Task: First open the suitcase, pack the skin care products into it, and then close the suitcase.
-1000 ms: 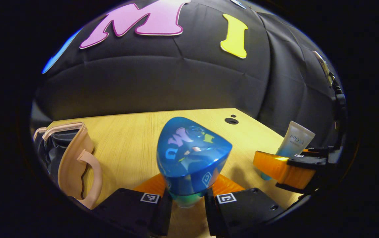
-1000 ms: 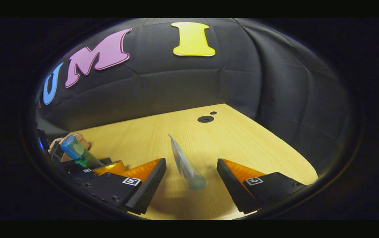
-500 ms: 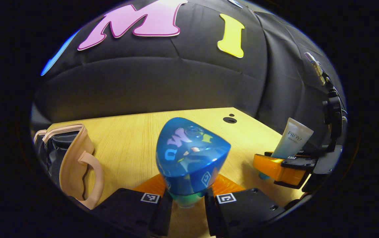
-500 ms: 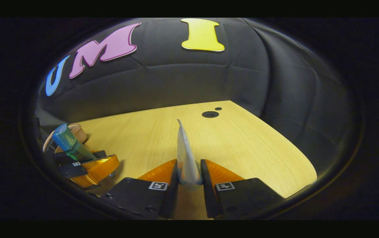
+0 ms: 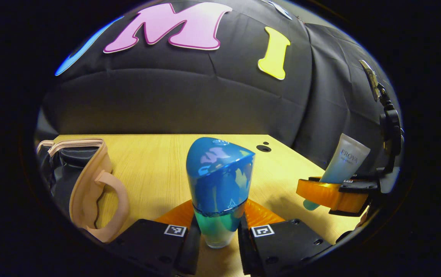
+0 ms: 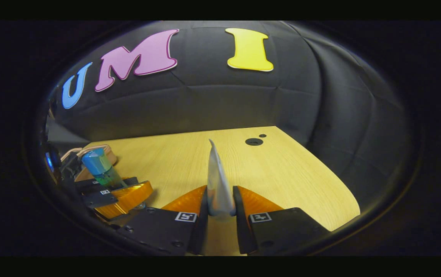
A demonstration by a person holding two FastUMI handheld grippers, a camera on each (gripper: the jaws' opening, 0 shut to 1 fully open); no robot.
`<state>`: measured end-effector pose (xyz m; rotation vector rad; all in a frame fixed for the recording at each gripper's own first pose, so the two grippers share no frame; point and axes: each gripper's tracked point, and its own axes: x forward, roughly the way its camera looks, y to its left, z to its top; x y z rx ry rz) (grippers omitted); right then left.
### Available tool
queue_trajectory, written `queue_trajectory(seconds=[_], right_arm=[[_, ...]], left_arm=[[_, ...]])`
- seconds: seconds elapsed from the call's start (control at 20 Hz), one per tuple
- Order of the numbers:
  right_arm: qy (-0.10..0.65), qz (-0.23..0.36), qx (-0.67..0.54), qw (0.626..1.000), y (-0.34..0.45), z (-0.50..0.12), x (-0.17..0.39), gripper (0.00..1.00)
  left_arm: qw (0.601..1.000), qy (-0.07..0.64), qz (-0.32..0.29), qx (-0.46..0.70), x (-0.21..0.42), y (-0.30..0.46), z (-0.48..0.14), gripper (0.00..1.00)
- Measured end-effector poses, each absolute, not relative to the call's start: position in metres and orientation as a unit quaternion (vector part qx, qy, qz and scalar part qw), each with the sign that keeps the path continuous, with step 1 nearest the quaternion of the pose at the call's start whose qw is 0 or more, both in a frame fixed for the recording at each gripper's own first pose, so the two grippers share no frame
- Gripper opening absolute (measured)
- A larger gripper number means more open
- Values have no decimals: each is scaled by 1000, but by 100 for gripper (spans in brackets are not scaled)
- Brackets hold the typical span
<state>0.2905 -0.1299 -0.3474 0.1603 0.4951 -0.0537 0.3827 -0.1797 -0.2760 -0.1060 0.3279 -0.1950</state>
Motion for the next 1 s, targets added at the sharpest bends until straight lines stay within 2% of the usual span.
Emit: queue_trajectory(seconds=[0.2,0.25,0.3,0.6,0.65,0.7,0.8,0.85,0.95,1.0], right_arm=[[241,-1,92,966,-103,-320,280,35],[240,6,91,966,-93,-312,276,32],[237,16,90,967,-84,-304,274,34],[234,94,93,963,2,-259,255,35],[235,106,93,962,16,-254,253,35],[236,118,95,960,29,-250,250,34],[240,137,99,956,56,-240,245,34],[239,145,99,955,68,-234,242,29],[238,164,98,952,90,-224,237,29],[237,172,98,951,99,-219,234,41]], left_arm=[[986,136,-84,-54,361,-154,-239,47],[987,130,-82,-52,354,-144,-228,46],[988,126,-74,-49,345,-130,-219,46],[990,139,19,-27,283,-5,-182,46],[988,152,33,-24,276,18,-185,43],[984,168,48,-20,270,40,-191,46],[978,196,72,-15,266,83,-205,46],[974,212,78,-16,270,99,-215,46],[969,234,79,-14,278,124,-230,47],[965,252,77,-12,281,132,-238,47]])
